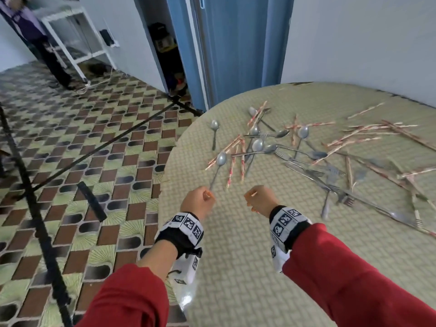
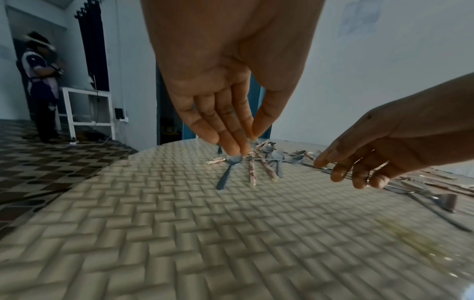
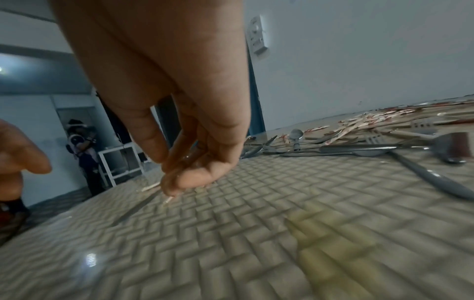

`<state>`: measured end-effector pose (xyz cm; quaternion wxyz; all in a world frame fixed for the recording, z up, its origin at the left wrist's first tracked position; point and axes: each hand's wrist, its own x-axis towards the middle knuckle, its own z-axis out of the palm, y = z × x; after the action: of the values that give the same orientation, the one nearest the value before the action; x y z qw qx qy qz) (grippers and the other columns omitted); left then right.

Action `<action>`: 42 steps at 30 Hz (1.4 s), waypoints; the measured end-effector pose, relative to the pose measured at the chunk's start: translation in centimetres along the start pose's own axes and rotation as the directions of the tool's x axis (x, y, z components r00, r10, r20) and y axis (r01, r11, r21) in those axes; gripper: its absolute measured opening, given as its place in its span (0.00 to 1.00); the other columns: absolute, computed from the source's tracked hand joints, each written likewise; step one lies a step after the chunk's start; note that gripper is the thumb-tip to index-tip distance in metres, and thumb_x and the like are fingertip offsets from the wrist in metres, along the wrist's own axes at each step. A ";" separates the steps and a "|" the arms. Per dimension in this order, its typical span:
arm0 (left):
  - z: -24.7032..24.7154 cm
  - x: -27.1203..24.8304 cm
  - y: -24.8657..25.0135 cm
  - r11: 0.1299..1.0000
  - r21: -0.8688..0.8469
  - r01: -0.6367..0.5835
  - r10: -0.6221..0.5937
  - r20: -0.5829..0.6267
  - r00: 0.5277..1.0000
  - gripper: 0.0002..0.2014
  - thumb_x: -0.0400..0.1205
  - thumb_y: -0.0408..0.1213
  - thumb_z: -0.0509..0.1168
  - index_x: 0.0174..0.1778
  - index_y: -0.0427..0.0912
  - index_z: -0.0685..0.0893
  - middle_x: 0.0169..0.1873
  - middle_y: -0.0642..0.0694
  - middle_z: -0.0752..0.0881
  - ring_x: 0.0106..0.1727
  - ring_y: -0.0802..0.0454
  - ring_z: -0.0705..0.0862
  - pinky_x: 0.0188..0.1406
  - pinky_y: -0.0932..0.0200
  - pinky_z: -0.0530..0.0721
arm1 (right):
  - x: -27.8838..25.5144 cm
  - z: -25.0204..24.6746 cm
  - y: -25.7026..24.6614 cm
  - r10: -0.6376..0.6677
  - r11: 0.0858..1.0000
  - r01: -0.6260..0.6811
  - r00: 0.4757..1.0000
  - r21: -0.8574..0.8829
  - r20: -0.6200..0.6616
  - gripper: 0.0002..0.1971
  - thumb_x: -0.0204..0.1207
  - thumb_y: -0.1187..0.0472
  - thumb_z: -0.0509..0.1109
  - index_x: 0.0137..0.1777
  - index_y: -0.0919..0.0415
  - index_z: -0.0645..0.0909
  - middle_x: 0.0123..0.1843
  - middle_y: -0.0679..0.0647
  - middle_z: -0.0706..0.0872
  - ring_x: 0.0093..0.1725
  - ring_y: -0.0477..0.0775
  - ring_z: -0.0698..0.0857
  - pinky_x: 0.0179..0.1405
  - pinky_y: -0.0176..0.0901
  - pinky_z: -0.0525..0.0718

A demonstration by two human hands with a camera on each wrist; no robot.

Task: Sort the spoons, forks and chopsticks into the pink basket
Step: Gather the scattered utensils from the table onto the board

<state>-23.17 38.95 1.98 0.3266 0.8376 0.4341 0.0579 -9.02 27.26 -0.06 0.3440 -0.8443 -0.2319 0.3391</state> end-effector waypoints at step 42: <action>4.0 26.3 -1.3 0.981 -0.102 -0.167 0.180 0.136 0.974 0.10 0.79 0.35 0.66 0.47 0.30 0.82 0.51 0.33 0.80 0.44 0.39 0.83 0.46 0.55 0.78 | 16.3 6.2 -6.5 0.327 0.944 -0.299 0.905 0.140 -0.272 0.16 0.74 0.58 0.65 0.27 0.60 0.69 0.31 0.55 0.76 0.32 0.55 0.76 0.25 0.40 0.72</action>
<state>-6.40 57.62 -6.81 0.3881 0.8588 0.3313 0.0451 -3.77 44.33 -5.27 0.3552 -0.8938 -0.0235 0.2726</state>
